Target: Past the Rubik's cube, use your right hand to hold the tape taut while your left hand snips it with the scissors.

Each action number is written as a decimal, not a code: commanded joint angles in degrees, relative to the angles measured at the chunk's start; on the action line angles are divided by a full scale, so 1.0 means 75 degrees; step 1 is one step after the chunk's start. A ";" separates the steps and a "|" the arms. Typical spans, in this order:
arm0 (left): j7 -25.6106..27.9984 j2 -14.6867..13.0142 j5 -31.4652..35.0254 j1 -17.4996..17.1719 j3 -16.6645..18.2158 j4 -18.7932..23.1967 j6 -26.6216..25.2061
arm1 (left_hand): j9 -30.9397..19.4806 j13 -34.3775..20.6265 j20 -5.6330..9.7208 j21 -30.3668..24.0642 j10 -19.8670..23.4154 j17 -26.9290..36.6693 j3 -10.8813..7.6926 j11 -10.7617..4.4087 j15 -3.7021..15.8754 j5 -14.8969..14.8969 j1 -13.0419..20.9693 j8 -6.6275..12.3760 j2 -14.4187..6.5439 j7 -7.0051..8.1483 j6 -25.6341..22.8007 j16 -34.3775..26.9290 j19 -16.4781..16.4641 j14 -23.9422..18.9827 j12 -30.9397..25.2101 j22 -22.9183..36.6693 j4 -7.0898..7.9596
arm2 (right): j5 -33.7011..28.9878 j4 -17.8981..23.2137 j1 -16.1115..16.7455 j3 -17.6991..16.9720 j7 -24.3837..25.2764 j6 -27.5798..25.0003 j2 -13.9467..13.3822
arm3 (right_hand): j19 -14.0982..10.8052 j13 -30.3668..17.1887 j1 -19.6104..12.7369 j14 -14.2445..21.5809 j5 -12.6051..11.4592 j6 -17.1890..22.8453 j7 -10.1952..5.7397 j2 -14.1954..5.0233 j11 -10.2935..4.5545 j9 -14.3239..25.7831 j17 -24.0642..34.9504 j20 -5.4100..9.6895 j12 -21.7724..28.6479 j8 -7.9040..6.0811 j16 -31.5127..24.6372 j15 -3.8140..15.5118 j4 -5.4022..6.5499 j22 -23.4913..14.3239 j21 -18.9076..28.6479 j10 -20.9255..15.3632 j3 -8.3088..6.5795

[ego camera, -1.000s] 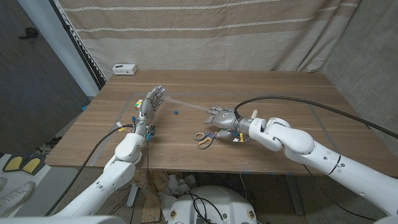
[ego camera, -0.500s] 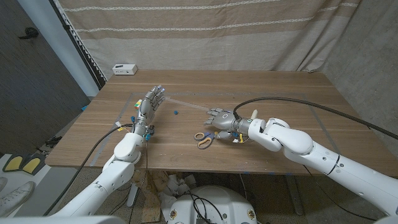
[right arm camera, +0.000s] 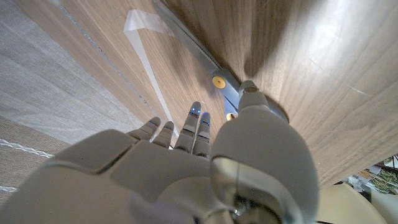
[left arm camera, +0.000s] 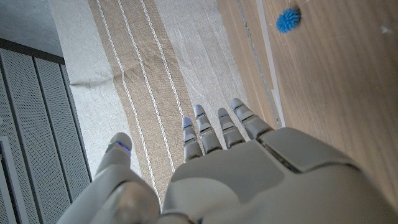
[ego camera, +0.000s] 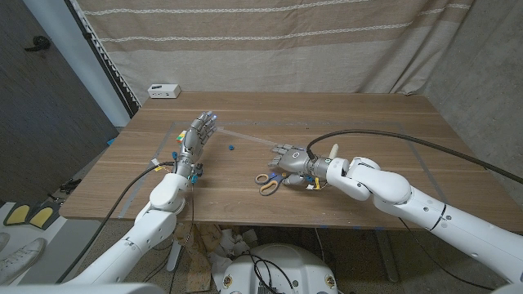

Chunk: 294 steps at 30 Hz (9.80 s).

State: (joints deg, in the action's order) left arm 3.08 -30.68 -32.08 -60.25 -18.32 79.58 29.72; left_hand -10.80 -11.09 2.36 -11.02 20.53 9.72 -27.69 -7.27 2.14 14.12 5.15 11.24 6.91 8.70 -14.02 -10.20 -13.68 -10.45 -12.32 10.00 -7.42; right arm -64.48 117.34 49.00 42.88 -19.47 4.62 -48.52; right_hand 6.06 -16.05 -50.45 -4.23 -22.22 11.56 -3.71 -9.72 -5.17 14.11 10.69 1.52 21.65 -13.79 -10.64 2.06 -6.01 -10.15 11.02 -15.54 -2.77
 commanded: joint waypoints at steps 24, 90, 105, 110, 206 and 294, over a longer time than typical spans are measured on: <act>-0.0055 0.0100 -0.0027 0.0135 -0.0058 -0.0225 0.0027 | -0.0020 -0.0012 0.0662 -0.0022 0.0145 0.0033 0.0042 -0.0017 0.0970 0.0063 -0.0111 0.0046 -0.0018 -0.0011 -0.0073 -0.0038 0.0026 0.0008 -0.0054 0.0025 0.0032 | -0.0110 -0.0313 -0.0166 0.0274 -0.0215 0.0053 0.0106 | 0.0106 -0.0405 -0.0343 0.0062 0.0160 0.0443 -0.0042 -0.0093 -0.0017 0.0458 0.0017 -0.0130 0.0329 -0.0487 -0.0115 0.0500 0.0020 -0.0017 0.0010 -0.0286 -0.0296; 0.0067 0.0145 -0.0025 -0.0059 -0.0034 -0.0119 0.0096 | -0.0018 -0.0019 0.0598 -0.0023 0.0167 0.0038 0.0145 -0.0022 0.0933 0.0075 -0.0247 0.0058 -0.0034 0.0013 -0.0162 -0.0037 0.0054 0.0030 -0.0030 0.0027 0.0090 | 0.0332 -0.1317 -0.0075 0.0479 0.2048 0.0469 0.0122 | -0.1807 -0.4603 -0.2230 0.3930 0.0536 0.2346 -0.1050 -0.0095 -0.0854 0.4698 0.2348 -0.0469 0.4554 -0.5462 -0.2587 0.1501 -0.0129 -0.0103 0.0394 -0.2821 -0.0533; -0.0054 0.0246 -0.0078 0.0100 -0.0109 -0.0353 0.0091 | -0.0018 -0.0021 0.0595 -0.0028 0.0204 0.0040 0.0179 0.0003 0.0939 0.0075 -0.0295 0.0074 -0.0030 0.0063 -0.0224 -0.0046 0.0048 0.0010 -0.0039 0.0028 0.0112 | 0.0603 -0.1438 -0.0117 0.0420 0.2269 0.0507 0.0105 | -0.2173 -0.3567 -0.2251 0.4578 0.0751 0.3314 -0.0994 0.0053 -0.0833 0.3854 0.2495 -0.0400 0.4551 -0.5664 -0.2835 0.1516 0.0050 -0.0111 0.0426 -0.4049 -0.0349; -0.0076 0.0268 -0.0083 0.0131 -0.0123 -0.0401 0.0108 | -0.0018 -0.0021 0.0594 -0.0030 0.0211 0.0041 0.0189 0.0005 0.0943 0.0075 -0.0310 0.0073 -0.0029 0.0072 -0.0232 -0.0047 0.0045 0.0008 -0.0040 0.0028 0.0119 | 0.0791 -0.1400 -0.0075 0.0311 0.2554 0.0590 0.0061 | -0.2301 -0.3271 -0.2339 0.4841 0.0745 0.3452 -0.0959 0.0070 -0.0838 0.3623 0.2491 -0.0352 0.4472 -0.5659 -0.2886 0.1530 0.0000 -0.0113 0.0447 -0.4267 -0.0334; -0.0299 0.0379 -0.0199 0.0158 -0.0208 -0.0418 0.0235 | -0.0018 -0.0025 0.0604 -0.0042 0.0298 0.0045 0.0379 -0.0002 0.0975 0.0082 -0.0521 0.0047 -0.0066 0.0083 -0.0287 -0.0049 0.0024 -0.0027 -0.0034 0.0031 0.0268 | 0.7909 -0.0440 0.1641 -0.2385 0.3198 0.2442 0.0792 | -0.4301 -0.5393 -0.4313 0.8166 0.1426 0.3152 -0.0428 0.0022 -0.0832 0.2759 0.3418 0.0991 0.5979 -0.6592 -0.2797 0.1556 -0.0114 -0.0438 0.1699 -0.3054 -0.1042; 0.1296 -0.0474 0.1973 -0.1087 0.0090 0.2899 -0.0501 | -0.0046 -0.0179 0.0679 -0.0024 0.1736 0.0040 0.0245 -0.0231 0.1013 0.0124 0.0496 0.0382 -0.0001 -0.0345 -0.1752 -0.0103 -0.0079 -0.0503 -0.0422 0.0017 -0.0181 | 0.3023 -0.1276 0.1501 -0.3484 0.6805 0.3799 0.1237 | -0.3824 -0.5419 -0.4381 0.8186 0.1390 0.2943 -0.0572 -0.0005 -0.0846 0.2611 0.4074 0.0947 0.6147 -0.6965 -0.2198 0.1561 0.0027 -0.0455 0.2400 -0.2905 -0.1040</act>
State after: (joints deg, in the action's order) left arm 12.94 -33.77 -18.43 -68.97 -17.76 99.88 26.70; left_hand -11.07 -12.13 2.05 -11.02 33.22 9.72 -25.58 -9.10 2.36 15.11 7.97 14.36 6.81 5.94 -27.00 -10.65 -13.80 -13.53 -15.49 10.00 -8.62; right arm -35.81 108.68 60.97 15.97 25.71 34.97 -39.09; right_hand -22.70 -56.72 -75.67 56.09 -11.46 33.63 -7.57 -1.89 -11.36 33.55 41.04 2.44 67.61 -65.51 -27.30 7.90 -6.00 -13.57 28.62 -37.64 -10.49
